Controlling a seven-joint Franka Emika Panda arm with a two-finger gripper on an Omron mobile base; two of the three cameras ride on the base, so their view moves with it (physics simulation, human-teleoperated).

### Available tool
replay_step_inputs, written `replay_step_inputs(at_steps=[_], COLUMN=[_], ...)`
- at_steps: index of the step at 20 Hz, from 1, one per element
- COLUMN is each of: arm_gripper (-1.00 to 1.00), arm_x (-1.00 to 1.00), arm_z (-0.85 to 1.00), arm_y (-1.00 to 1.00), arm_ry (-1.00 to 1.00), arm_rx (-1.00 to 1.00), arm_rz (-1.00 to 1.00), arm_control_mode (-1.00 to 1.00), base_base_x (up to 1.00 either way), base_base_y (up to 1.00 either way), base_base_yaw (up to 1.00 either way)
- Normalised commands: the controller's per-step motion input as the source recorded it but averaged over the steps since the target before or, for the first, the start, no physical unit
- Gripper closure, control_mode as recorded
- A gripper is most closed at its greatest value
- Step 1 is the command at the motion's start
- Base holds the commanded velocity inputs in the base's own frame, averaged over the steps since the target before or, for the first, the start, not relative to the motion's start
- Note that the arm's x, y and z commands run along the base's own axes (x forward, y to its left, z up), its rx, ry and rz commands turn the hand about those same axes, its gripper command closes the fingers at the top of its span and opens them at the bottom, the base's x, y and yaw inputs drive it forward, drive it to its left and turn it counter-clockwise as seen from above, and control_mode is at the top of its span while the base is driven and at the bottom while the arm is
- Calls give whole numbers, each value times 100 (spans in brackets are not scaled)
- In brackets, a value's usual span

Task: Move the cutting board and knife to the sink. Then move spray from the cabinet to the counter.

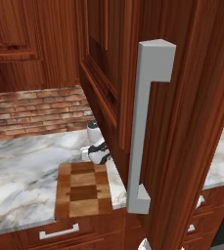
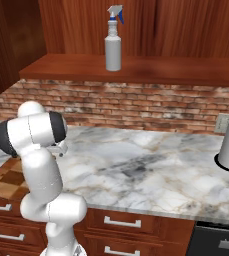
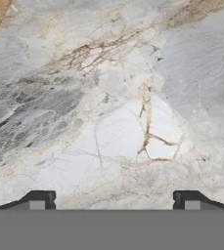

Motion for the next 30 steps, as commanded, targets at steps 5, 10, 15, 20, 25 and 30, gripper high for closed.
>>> replay_step_inputs(at_steps=[5, 10, 15, 20, 25, 30], arm_gripper=[-100, -100, -100, -100, -100, -100], arm_x=[-100, -98, -5, 33, -42, -73], arm_z=[-51, -40, 3, 93, 42, 91], arm_y=[0, 0, 0, -4, -26, -43], arm_ry=[0, 0, 0, -3, -3, -8], arm_rx=[0, 0, 0, 9, 2, 16], arm_rz=[2, 0, 0, -3, 0, 0], arm_control_mode=[-100, -100, -100, -100, -100, -100], base_base_x=[0, 0, 0, 0, 0, 0], base_base_y=[0, 0, 0, 0, 0, 0], base_base_yaw=[0, 0, 0, 0, 0, 0])
